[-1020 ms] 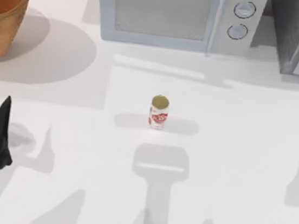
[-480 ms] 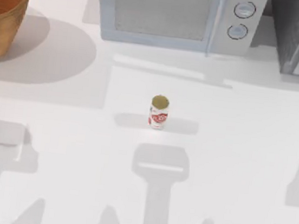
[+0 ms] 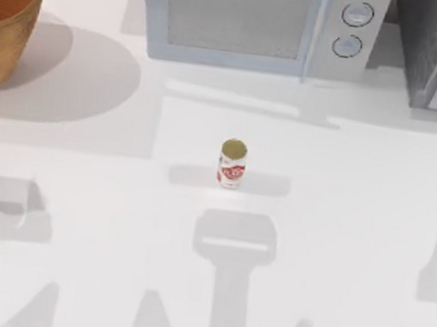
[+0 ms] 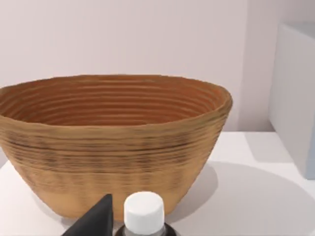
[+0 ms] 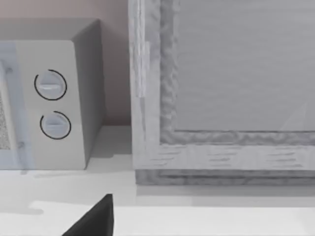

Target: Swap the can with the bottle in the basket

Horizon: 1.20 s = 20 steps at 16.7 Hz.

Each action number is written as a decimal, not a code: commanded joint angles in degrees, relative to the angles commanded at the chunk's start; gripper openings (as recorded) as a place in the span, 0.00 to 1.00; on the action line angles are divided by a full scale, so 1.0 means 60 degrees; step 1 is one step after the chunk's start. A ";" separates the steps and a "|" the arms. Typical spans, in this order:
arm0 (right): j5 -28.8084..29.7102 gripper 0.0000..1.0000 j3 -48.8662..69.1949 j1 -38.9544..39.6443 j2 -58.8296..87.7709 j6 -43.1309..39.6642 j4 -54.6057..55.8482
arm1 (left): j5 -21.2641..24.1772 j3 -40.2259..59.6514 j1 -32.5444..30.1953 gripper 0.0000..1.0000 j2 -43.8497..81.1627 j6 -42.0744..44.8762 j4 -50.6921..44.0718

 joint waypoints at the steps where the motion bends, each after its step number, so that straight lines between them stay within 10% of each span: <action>1: 0.0000 1.00 0.0000 0.0000 0.0000 0.0000 0.0000 | 0.0136 -0.0001 0.0128 1.00 0.0582 0.0047 0.0555; 20: 0.0000 1.00 0.0000 0.0000 0.0000 0.0000 0.0000 | 0.2955 -0.0206 0.2265 1.00 1.2473 0.0700 1.0500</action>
